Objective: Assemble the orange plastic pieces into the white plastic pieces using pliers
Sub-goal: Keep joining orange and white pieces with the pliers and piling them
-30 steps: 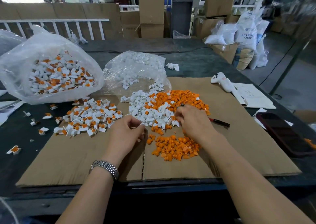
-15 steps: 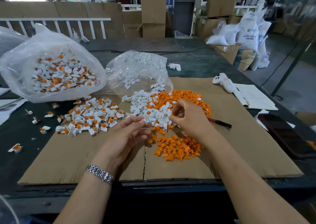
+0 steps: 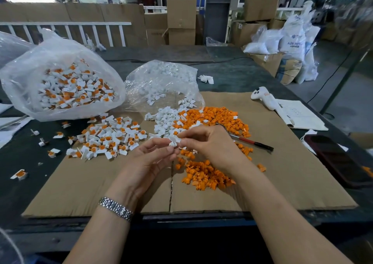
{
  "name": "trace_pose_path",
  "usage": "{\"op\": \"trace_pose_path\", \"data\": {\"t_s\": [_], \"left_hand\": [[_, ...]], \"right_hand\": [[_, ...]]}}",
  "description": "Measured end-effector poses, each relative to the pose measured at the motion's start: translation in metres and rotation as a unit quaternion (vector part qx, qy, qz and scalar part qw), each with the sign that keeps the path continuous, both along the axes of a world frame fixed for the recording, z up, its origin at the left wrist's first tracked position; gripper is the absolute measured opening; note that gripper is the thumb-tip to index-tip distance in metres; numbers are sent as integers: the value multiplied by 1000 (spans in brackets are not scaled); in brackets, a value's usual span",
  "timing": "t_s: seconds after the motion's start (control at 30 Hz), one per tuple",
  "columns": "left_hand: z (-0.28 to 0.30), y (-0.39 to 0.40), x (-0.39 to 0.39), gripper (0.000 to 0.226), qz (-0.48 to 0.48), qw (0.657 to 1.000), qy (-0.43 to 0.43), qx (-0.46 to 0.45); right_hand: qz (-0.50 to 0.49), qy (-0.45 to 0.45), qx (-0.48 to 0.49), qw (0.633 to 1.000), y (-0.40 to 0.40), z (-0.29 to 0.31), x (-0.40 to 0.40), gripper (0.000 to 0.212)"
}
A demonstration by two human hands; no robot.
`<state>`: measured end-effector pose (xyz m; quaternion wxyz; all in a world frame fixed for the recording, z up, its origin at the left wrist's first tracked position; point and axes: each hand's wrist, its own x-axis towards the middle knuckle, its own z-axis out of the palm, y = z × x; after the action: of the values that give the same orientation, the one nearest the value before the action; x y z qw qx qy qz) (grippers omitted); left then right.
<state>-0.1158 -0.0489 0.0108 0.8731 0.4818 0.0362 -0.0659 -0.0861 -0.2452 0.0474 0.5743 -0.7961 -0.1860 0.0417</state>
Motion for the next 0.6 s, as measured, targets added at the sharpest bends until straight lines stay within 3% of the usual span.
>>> {"op": "trace_pose_path", "data": {"t_s": [0.27,0.43,0.6], "left_hand": [[-2,-3,0,23,-4,1000,-16,2],[-5,-2,1,24,-1,1000,-8,5],[-5,-2,-1,18,-20,999,10,-42]], "right_hand": [[-20,-39,-20,999,5,-1,0,9],[-16,-67,-50,996,3,-2,-2,16],[-27,-82,-29,996,5,0,-5,14]]}}
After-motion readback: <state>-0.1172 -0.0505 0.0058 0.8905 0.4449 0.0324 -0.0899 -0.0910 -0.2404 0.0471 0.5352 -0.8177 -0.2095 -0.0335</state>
